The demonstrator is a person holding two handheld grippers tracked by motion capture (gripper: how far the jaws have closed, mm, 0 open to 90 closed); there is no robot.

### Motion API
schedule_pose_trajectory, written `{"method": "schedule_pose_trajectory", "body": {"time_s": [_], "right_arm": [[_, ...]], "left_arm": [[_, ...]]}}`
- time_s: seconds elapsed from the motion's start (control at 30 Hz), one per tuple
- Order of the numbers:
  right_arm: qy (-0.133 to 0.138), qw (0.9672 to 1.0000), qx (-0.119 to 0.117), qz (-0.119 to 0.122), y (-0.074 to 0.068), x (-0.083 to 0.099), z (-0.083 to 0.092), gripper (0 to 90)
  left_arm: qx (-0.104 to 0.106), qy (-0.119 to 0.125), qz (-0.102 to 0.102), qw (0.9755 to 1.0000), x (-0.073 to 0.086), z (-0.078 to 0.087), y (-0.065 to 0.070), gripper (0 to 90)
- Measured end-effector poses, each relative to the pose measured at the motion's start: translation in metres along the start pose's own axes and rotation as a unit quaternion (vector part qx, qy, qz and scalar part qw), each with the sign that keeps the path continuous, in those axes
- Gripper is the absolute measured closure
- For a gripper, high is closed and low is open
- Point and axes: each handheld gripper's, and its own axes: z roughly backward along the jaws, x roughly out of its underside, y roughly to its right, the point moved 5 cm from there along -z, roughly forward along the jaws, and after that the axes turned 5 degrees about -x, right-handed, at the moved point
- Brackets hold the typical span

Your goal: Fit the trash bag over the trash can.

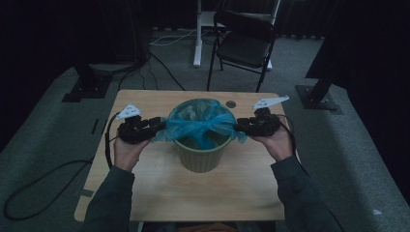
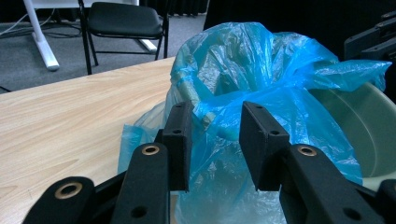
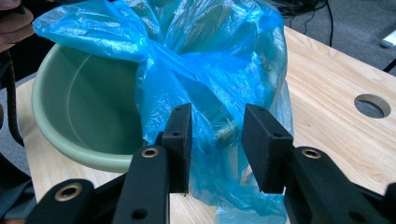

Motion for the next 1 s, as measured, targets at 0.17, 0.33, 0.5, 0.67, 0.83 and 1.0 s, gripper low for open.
{"method": "schedule_pose_trajectory", "body": {"time_s": [0.17, 0.33, 0.5, 0.67, 0.83, 1.0], "right_arm": [[-0.001, 1.0, -0.001, 0.0, 0.001, 0.001, -0.001, 62.6], [-0.002, 1.0, -0.003, -0.003, 0.002, 0.001, -0.004, 62.8], [-0.004, 0.9999, -0.009, 0.001, -0.002, 0.003, -0.005, 61.6], [0.0, 0.9999, -0.014, 0.0, -0.003, 0.006, -0.005, 60.7], [0.0, 0.9999, -0.015, 0.004, -0.006, 0.008, -0.002, 60.7], [-0.002, 0.9999, -0.014, 0.007, -0.009, 0.01, -0.001, 60.8]], "left_arm": [[0.003, -0.005, 0.0, 1.0, 0.001, -0.003, -0.001, 64.4], [-0.003, -0.009, -0.006, 0.9999, 0.003, -0.006, 0.0, 64.4], [0.0, -0.01, -0.006, 0.9999, 0.004, -0.006, 0.003, 64.1], [0.002, -0.009, -0.004, 1.0, 0.005, -0.005, 0.004, 63.9], [0.007, -0.01, -0.002, 0.9999, 0.008, -0.004, 0.005, 64.0], [0.012, -0.008, 0.003, 0.9999, 0.012, 0.0, 0.007, 64.0]]}}
